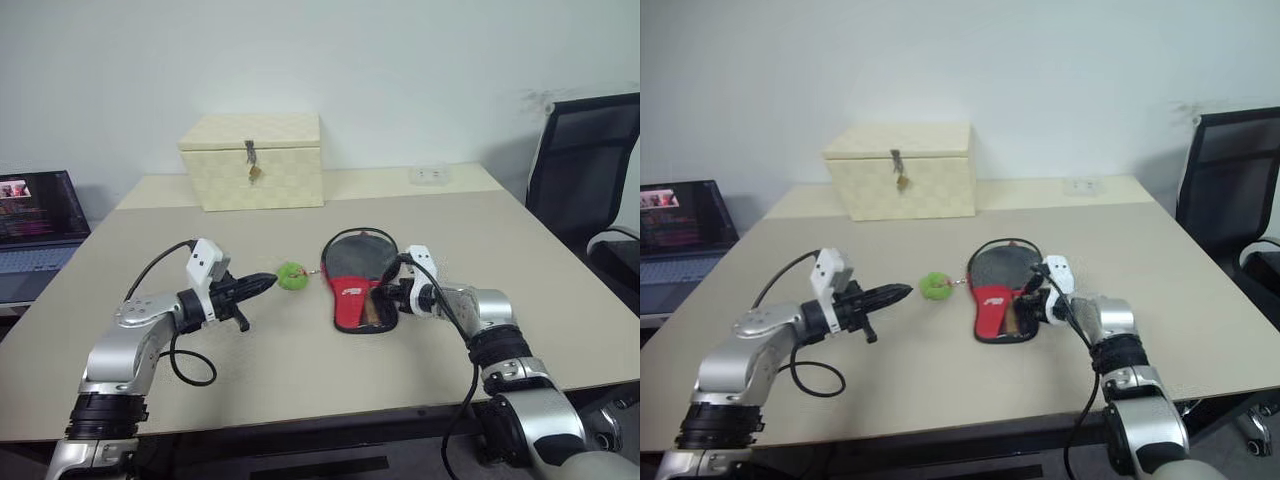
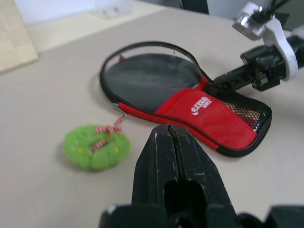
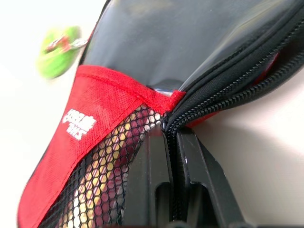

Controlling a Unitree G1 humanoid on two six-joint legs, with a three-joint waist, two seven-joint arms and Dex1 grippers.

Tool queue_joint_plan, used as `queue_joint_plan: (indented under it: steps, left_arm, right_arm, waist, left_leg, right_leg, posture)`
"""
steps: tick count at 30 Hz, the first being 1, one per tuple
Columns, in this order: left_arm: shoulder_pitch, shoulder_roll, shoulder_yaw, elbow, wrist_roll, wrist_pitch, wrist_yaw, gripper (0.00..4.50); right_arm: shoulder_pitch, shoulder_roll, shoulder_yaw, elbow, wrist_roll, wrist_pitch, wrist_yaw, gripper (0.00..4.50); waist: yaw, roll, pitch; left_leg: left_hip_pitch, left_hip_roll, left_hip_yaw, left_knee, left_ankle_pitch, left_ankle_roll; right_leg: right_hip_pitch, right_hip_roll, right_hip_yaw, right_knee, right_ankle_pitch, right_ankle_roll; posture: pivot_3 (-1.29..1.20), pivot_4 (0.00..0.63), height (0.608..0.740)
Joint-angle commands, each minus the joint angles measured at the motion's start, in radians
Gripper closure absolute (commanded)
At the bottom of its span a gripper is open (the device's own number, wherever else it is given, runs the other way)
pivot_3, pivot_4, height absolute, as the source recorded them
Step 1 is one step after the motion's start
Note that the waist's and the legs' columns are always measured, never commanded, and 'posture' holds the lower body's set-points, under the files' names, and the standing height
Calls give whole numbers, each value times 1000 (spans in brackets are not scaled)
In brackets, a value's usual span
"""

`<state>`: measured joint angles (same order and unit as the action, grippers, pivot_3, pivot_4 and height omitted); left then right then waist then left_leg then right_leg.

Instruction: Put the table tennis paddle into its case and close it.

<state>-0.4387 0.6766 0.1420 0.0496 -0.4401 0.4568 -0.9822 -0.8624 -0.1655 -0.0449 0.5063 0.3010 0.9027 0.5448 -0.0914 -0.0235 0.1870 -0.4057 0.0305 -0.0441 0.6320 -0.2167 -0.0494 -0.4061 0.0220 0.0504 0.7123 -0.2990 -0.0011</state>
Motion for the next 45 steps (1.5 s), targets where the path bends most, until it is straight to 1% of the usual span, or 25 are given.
queue_joint_plan:
  steps: [1, 6, 14, 19, 24, 28, 32, 38, 45]
  left_arm:
    - [25, 27, 5, -103, -60, 33, -54, 4500]
    - [75, 34, 2, -173, -81, 71, -64, 4500]
    - [115, 26, -17, -230, -101, 99, -59, 4500]
    - [105, 28, -33, -226, -98, 102, -73, 4500]
    - [108, 39, -42, -230, -103, 107, -96, 4500]
    - [112, 47, -47, -237, -109, 114, -105, 4500]
    - [114, 53, -53, -245, -113, 127, -111, 4500]
    - [116, 53, -61, -256, -114, 137, -108, 4500]
    - [121, 48, -64, -271, -111, 143, -100, 4500]
  right_arm:
    - [29, 51, 18, -146, 66, 98, 3, 4450]
    - [127, 101, -8, -340, 76, 197, -107, 4450]
    - [302, 201, -144, -685, 111, 458, -312, 4450]
    - [385, 285, -214, -860, 130, 605, -376, 4450]
    - [437, 332, -221, -976, 146, 704, -390, 4450]
    - [483, 351, -185, -1015, 173, 712, -393, 4450]
    - [498, 359, -156, -1012, 193, 712, -390, 4450]
    - [477, 344, -62, -963, 201, 696, -346, 4450]
    - [448, 317, 35, -861, 189, 584, -302, 4450]
  waist:
    - [2, 0, 0]
    - [4, 0, 0]
    - [14, 0, 0]
    - [21, 0, 0]
    - [23, 0, 0]
    - [23, 0, 0]
    - [21, 0, 0]
    - [14, 0, 0]
    - [3, 0, 0]
  left_leg:
    - [0, 0, -1, -2, 0, 0]
    - [-3, 0, -5, -3, 0, 0]
    - [-5, 0, -7, -3, 0, 0]
    - [-5, -1, -8, -4, 0, 0]
    - [-7, -1, -9, -4, 0, 0]
    - [-7, -1, -9, -4, 0, 0]
    - [-7, -1, -9, -4, 0, 0]
    - [-7, -1, -9, -4, 0, 0]
    - [-6, -1, -8, -4, 0, 0]
  right_leg:
    - [0, 0, 0, -1, 1, -2]
    - [-1, -1, -2, -4, 0, -4]
    - [0, -5, -4, -5, -2, -2]
    - [0, -6, -5, -7, -3, 0]
    - [0, -6, -6, -9, -3, 0]
    - [0, -6, -6, -9, -4, 1]
    - [0, -5, -6, -10, -4, 1]
    - [0, -5, -6, -10, -4, 1]
    - [0, -4, -5, -10, -4, 1]
  posture:
    - [0, 150, 740]
    - [0, 150, 740]
    - [0, 150, 740]
    - [0, 150, 740]
    - [0, 150, 740]
    - [0, 150, 740]
    - [0, 150, 740]
    - [0, 150, 740]
    - [0, 150, 740]
